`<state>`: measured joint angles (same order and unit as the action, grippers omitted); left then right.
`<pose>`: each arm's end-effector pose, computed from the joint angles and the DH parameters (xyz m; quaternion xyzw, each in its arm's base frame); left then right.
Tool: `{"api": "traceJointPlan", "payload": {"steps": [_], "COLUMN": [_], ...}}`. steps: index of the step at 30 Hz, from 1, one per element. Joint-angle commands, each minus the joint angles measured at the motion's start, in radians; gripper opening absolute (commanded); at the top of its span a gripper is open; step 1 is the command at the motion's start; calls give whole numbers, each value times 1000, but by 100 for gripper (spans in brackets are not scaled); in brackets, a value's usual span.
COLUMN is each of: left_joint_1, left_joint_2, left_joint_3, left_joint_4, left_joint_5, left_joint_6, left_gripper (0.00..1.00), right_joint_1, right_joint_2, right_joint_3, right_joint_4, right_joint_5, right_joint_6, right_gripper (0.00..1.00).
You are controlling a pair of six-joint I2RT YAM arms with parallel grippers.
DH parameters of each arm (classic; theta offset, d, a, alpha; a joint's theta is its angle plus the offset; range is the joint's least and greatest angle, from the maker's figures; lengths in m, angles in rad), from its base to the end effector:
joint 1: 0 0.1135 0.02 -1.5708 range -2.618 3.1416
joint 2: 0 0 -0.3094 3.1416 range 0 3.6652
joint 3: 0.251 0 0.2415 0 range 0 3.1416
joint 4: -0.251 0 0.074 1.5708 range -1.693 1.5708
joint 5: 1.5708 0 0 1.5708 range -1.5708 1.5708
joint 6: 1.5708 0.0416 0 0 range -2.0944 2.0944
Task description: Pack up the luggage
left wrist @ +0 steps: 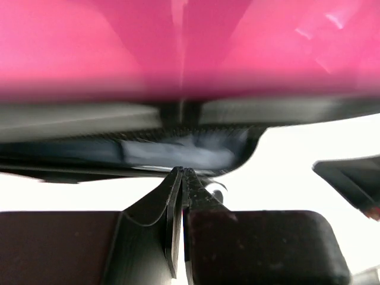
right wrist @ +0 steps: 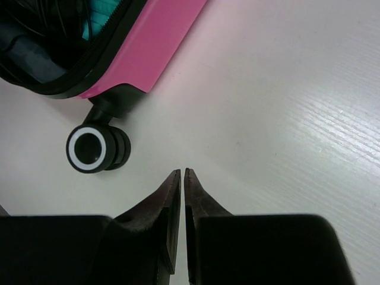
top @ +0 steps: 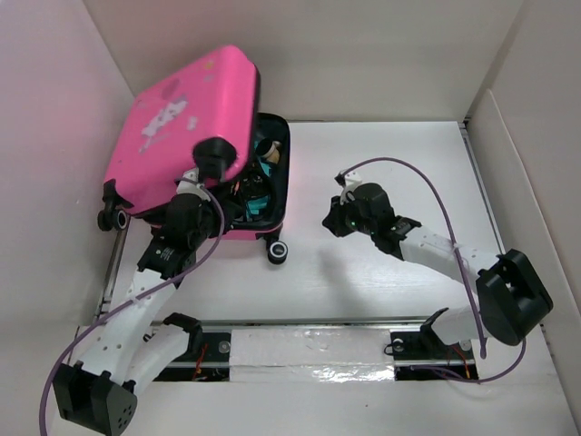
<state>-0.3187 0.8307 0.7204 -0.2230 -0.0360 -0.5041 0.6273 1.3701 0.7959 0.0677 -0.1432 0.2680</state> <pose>0.1521 -0.0486 0.3380 -0.0858 0.8100 -0.2185 0.5374 0.2297 0.1739 0.2841 -0.1893 0.8392 0.2746 0.4295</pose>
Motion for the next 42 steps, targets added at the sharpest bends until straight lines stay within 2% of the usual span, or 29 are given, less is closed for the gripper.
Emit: {"api": "traceJointPlan", "payload": {"steps": [1,5,8,10,12,14,15,16,18,20,21,24,27,28,32,35,42], "left_joint_1": [7,7,7,-2,-2,-2,-2,-2,-2,-2,21,98,217,296,475,567,612], "left_joint_2": [11,7,-54,-145,-244,-277,-266,-245,-118,-21,73,227,330,352,476,548,743], "left_joint_3": [-19,-58,-42,-18,8,20,34,43,124,192,276,431,543,563,614,626,614], "left_joint_4": [121,142,32,-24,-6,91,127,193,215,286,289,263,223,173,128,103,48], "left_joint_5": [221,379,445,450,359,262,151,102,-31,-74,-143,-224,-312,-315,-282,-268,-206], "left_joint_6": [-34,-11,85,117,84,-14,-52,-85,-149,-163,-165,-156,-120,-114,-73,-51,-25], "left_gripper": [0,2,23,31,47,60,61,61,55,53,53,52,52,52,52,51,50], "right_joint_1": [-6,-15,-28,-37,-37,-37,-37,-37,-46,-46,-46,-55,-55,-55,-55,-55,-46], "right_joint_2": [23,1,-16,-20,-22,-25,-25,-28,-32,-42,-54,-87,-108,-114,-111,-109,-123], "right_joint_3": [48,40,23,14,9,-7,-14,-18,-30,-40,-43,-53,-61,-60,-57,-55,-58], "right_joint_4": [43,30,43,55,79,99,115,119,126,129,126,119,119,118,115,115,110], "right_joint_5": [-9,49,59,62,65,68,70,71,70,77,80,99,109,111,99,97,100], "right_joint_6": [7,2,10,17,23,30,34,36,30,27,25,19,19,19,19,19,16], "right_gripper": [13,13,13,13,13,6,2,0,0,0,0,0,0,0,0,0,0]}}
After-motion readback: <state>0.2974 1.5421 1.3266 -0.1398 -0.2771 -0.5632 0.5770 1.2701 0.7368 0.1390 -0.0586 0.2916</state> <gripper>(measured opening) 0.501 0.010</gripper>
